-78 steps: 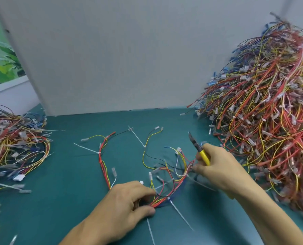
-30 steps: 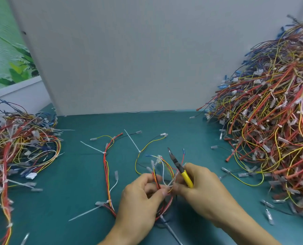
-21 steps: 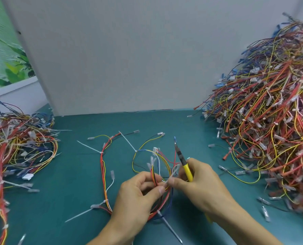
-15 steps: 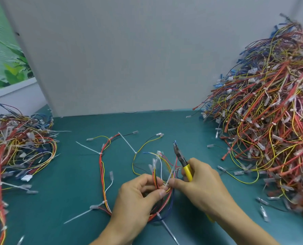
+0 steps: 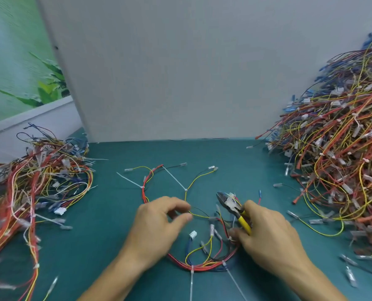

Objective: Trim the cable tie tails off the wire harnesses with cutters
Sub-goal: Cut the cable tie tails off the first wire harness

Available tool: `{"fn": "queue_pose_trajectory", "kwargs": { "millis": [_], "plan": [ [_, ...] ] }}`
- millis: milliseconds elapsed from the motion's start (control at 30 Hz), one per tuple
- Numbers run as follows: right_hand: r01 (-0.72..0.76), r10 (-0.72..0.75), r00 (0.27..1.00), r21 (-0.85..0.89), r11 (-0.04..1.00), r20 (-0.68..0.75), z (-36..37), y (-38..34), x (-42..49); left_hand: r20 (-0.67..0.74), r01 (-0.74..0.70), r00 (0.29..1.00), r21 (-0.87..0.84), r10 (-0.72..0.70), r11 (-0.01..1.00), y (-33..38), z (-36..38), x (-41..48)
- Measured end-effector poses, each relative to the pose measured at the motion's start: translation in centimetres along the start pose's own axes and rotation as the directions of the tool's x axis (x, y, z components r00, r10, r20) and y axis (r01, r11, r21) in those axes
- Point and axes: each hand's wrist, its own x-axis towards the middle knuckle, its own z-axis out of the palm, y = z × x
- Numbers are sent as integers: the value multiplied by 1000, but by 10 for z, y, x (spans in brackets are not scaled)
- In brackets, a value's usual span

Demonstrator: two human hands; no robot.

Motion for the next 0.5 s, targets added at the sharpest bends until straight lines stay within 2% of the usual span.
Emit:
{"fn": "queue_pose_trajectory", "kwargs": {
  "millis": [100,200,267,333,400,500],
  "plan": [
    [10,-11,1000,-64,998,-7,3,-3,-1,216,-29,976,274,-32,961,-18,-18,7],
    [73,-73,997,-37,997,17,-1,-5,0,343,-50,936,343,-76,938,-27,-18,9],
    [98,-102,994,118,988,27,-14,0,5,341,-68,939,336,-53,940,-28,-17,9],
    [35,-26,999,342,939,-30,-31,12,11,315,-76,949,328,-33,941,-29,-19,9],
    [-62,110,992,547,835,-54,-44,28,17,271,-79,962,321,-12,944,-30,-20,10],
    [-185,231,973,701,688,30,-50,45,23,184,-78,983,294,23,953,-27,-19,10]
  ]
}}
